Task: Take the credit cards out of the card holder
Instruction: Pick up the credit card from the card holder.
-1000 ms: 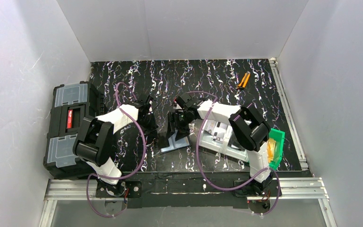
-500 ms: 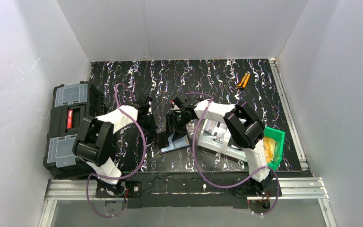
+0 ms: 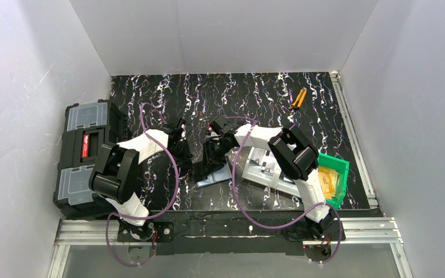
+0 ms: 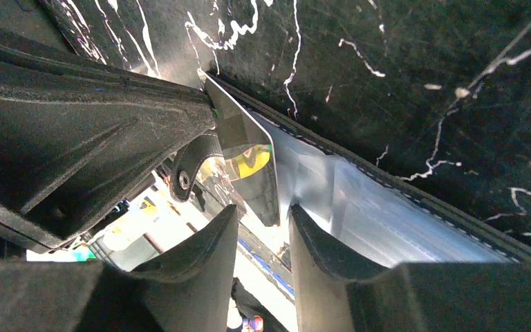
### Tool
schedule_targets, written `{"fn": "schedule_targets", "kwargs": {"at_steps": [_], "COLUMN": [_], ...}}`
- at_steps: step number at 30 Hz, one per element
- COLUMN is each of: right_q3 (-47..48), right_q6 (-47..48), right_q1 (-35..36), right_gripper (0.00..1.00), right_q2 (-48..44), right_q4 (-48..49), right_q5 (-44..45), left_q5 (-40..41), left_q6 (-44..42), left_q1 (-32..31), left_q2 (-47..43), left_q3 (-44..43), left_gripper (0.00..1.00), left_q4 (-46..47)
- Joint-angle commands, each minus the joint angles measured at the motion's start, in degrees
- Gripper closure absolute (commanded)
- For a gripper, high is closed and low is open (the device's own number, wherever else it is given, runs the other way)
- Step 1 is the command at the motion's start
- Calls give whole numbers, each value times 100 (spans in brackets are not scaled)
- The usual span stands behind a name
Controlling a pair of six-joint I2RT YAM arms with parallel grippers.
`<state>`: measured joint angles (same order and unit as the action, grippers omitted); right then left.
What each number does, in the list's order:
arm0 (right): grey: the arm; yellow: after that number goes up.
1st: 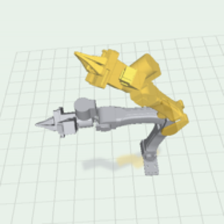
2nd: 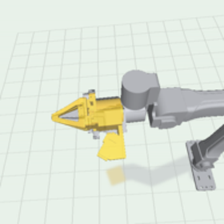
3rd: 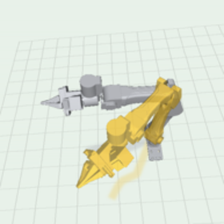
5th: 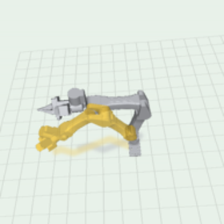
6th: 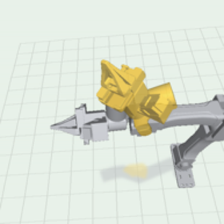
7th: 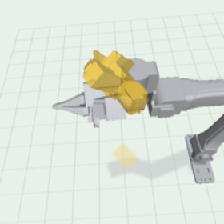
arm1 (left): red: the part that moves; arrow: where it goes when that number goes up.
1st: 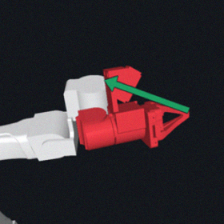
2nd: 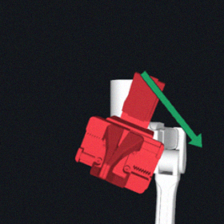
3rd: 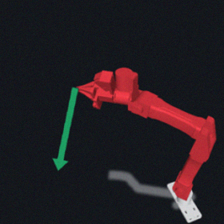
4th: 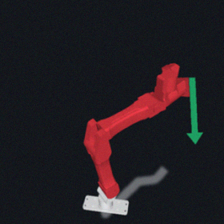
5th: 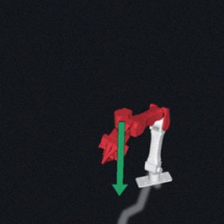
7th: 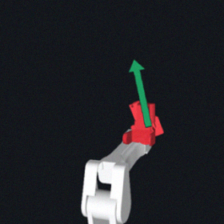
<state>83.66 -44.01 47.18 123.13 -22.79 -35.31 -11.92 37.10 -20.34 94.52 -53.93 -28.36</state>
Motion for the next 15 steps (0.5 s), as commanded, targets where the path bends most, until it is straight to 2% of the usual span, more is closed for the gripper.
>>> {"fn": "schedule_targets", "kwargs": {"at_steps": [1,8,15], "right_q3": [246,380,470], "right_q6": [-124,-169,-127], "right_q1": [54,54,29], "right_gripper": [62,73,99], "right_q2": [151,209,138], "right_q4": [233,301,213], "right_q5": [-259,-368,-398], "left_q5": [-32,-179,-221], "left_q6": [26,19,-127], "left_q1": [-41,-45,-38], "left_q2": [97,-18,-332], "left_q3": [225,229,-81], "left_gripper": [100,100,100], "left_q4": [52,106,-204]}}
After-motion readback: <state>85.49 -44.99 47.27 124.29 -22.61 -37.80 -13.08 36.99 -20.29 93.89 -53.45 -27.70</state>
